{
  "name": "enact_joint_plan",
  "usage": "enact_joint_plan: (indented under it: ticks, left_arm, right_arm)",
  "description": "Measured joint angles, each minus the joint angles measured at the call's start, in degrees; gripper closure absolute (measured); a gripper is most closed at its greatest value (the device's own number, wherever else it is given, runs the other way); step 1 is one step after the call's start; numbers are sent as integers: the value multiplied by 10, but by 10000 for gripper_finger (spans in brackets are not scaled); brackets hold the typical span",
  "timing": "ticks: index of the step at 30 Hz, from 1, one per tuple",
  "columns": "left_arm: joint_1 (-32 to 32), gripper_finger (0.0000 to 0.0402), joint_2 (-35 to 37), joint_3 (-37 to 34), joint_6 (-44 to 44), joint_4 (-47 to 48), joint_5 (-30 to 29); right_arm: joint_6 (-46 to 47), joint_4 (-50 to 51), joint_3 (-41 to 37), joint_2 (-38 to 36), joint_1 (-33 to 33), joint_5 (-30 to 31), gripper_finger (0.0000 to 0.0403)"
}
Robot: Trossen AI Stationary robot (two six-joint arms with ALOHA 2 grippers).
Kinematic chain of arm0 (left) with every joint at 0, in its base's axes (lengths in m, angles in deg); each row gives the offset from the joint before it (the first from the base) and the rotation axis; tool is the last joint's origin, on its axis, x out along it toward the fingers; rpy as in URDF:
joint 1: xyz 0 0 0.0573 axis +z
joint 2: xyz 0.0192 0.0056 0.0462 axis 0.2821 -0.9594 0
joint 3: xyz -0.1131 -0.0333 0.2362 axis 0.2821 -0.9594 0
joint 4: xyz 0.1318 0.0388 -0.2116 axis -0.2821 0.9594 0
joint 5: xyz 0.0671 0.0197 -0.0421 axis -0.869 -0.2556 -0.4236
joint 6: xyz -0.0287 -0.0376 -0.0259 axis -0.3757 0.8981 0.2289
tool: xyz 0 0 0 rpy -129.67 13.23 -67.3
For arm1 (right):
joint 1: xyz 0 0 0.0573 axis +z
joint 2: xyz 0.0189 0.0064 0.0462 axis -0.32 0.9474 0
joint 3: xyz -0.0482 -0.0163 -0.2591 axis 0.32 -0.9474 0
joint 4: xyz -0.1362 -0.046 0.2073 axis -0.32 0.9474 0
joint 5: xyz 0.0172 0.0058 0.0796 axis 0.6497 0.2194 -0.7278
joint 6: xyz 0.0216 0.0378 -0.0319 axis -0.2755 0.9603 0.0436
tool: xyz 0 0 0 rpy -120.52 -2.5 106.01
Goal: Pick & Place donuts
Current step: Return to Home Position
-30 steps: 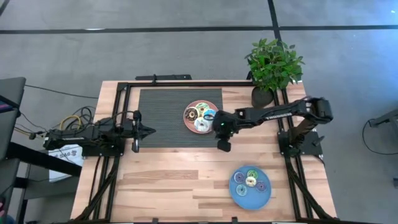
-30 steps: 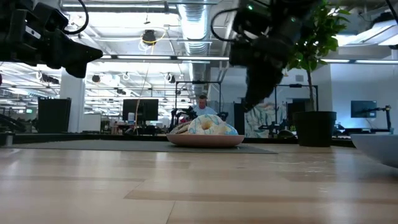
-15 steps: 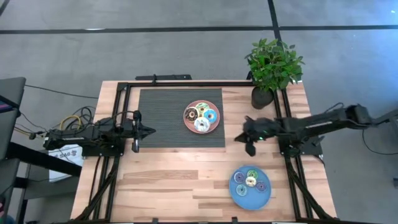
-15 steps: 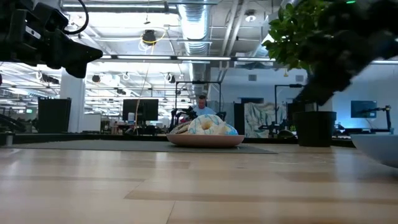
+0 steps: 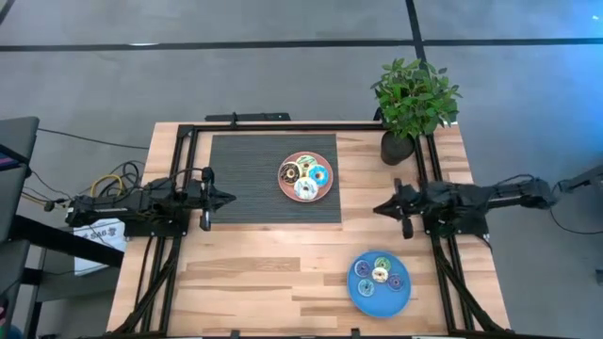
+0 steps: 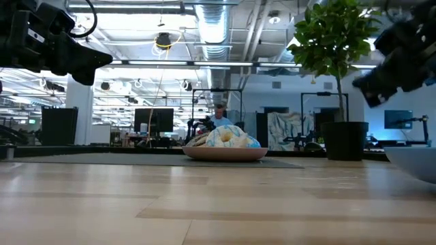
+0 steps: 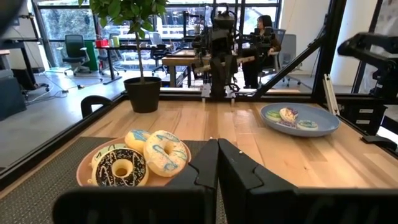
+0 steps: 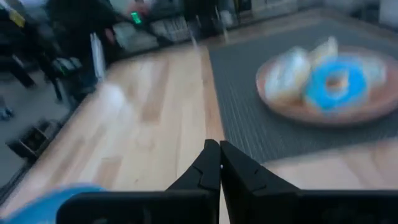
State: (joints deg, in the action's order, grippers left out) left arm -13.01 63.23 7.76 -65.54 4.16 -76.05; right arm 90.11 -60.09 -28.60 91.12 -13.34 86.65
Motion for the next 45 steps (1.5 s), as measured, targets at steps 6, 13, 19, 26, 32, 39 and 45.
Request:
enact_joint_plan:
  ticks: [6, 13, 19, 26, 32, 39, 45]
  left_arm:
    - [0, 401, 0, 0, 0, 0, 0]
    - [0, 401, -1, 0, 2, 0, 0]
    - [0, 401, -1, 0, 4, 0, 0]
    - [0, 401, -1, 0, 4, 0, 0]
    - [0, 401, -1, 0, 5, 0, 0]
    - [0, 401, -1, 0, 2, 0, 0]
    - [0, 401, -1, 0, 6, 0, 0]
  right_arm:
    - [-66, 10, 4, -122, -27, -3, 403]
    - [-73, 50, 13, -95, -60, 0, 403]
    - [-73, 50, 13, -89, -74, 0, 403]
    - [-73, 51, 13, -89, -74, 0, 403]
    - [-73, 51, 13, -89, -74, 0, 403]
    - [-73, 51, 12, -89, -74, -1, 403]
    - [-73, 51, 12, -89, -74, -1, 403]
